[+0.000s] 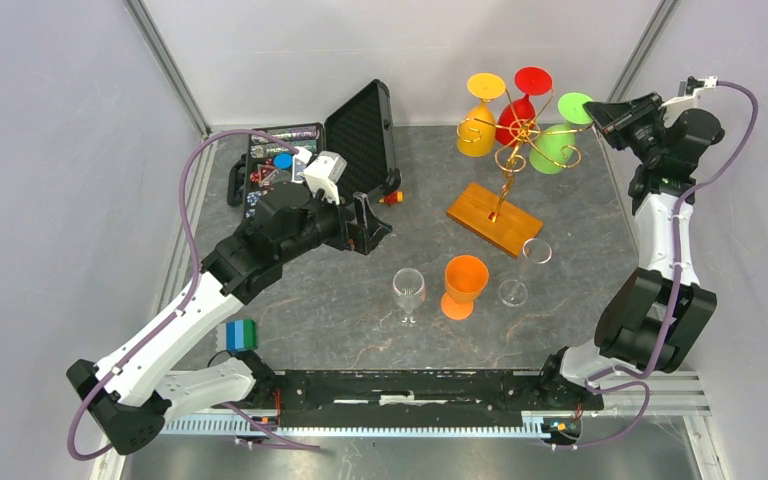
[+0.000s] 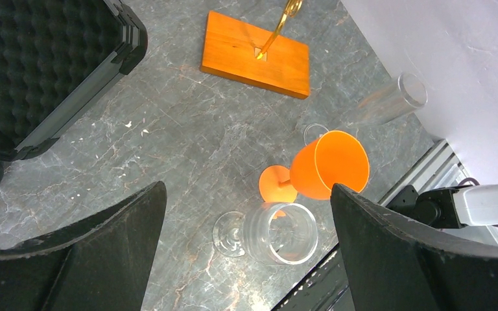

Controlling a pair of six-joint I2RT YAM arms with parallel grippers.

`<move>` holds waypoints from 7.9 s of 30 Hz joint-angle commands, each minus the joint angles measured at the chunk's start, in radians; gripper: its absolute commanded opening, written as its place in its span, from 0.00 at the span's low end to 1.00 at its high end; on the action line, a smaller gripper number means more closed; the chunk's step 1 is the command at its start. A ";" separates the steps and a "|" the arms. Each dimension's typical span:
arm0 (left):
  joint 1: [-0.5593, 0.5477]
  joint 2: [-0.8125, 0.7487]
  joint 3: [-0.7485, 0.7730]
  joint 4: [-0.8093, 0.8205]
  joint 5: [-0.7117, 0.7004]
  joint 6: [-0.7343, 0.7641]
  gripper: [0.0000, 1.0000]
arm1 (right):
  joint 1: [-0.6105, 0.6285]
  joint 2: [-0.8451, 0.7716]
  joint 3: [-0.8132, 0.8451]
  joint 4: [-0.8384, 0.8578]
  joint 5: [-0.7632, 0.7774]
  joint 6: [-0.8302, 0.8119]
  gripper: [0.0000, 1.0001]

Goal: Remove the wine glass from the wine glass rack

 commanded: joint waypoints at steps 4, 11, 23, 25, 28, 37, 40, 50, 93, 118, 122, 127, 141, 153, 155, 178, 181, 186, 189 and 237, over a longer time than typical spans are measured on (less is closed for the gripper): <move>0.006 0.001 -0.003 0.022 -0.021 0.029 1.00 | 0.011 -0.034 0.068 0.004 0.099 -0.087 0.08; 0.008 0.005 -0.004 0.022 -0.020 0.027 1.00 | 0.016 -0.061 0.089 -0.041 0.155 -0.107 0.02; 0.009 0.000 -0.006 0.026 -0.022 0.026 1.00 | 0.021 -0.169 -0.012 -0.029 0.181 0.070 0.00; 0.009 -0.002 -0.006 0.026 -0.022 0.026 1.00 | 0.024 -0.190 -0.018 -0.036 0.195 0.076 0.00; 0.009 -0.003 -0.005 0.026 -0.023 0.025 1.00 | 0.026 -0.211 -0.015 -0.063 0.211 0.077 0.00; 0.011 -0.006 -0.006 0.029 -0.020 0.022 1.00 | 0.069 -0.254 -0.076 -0.052 0.228 0.112 0.00; 0.012 -0.008 -0.006 0.029 -0.023 0.022 1.00 | 0.097 -0.246 -0.088 -0.035 0.228 0.124 0.00; 0.014 -0.011 -0.007 0.030 -0.023 0.021 1.00 | 0.165 -0.217 -0.112 0.125 0.334 0.124 0.00; 0.025 -0.002 0.014 0.098 0.057 -0.084 1.00 | 0.200 -0.288 -0.079 0.795 0.376 0.408 0.00; 0.026 -0.023 -0.013 0.423 0.185 -0.378 1.00 | 0.677 -0.531 -0.466 0.828 0.483 0.870 0.00; 0.026 -0.021 -0.010 0.487 0.213 -0.430 1.00 | 0.769 -0.531 -0.561 0.891 0.561 0.898 0.00; 0.036 0.007 0.006 0.509 0.230 -0.431 1.00 | 0.861 -0.491 -0.592 0.951 0.590 0.918 0.00; 0.116 -0.008 -0.009 0.637 0.452 -0.553 0.50 | 0.923 -0.434 -0.650 1.022 0.641 0.949 0.00; 0.118 -0.078 0.017 0.694 0.624 -0.597 0.20 | 0.922 -0.402 -0.741 1.015 0.710 1.001 0.00; 0.118 -0.074 0.023 0.708 0.649 -0.614 0.14 | 0.922 -0.395 -0.739 1.013 0.710 1.001 0.00; 0.118 0.008 -0.001 0.851 0.701 -0.684 0.24 | 0.925 -0.378 -0.733 0.994 0.675 0.998 0.00; 0.118 0.000 -0.001 0.851 0.692 -0.676 0.10 | 0.925 -0.379 -0.738 0.992 0.678 0.998 0.00; 0.117 -0.013 -0.006 0.841 0.680 -0.650 0.02 | 0.926 -0.381 -0.741 0.989 0.676 0.998 0.00; 0.118 -0.023 -0.008 0.830 0.665 -0.619 0.02 | 0.926 -0.380 -0.739 0.996 0.675 0.989 0.09; -0.212 0.368 0.311 -0.726 -0.230 0.106 0.02 | 0.926 -0.811 -0.472 0.057 1.086 -0.084 0.79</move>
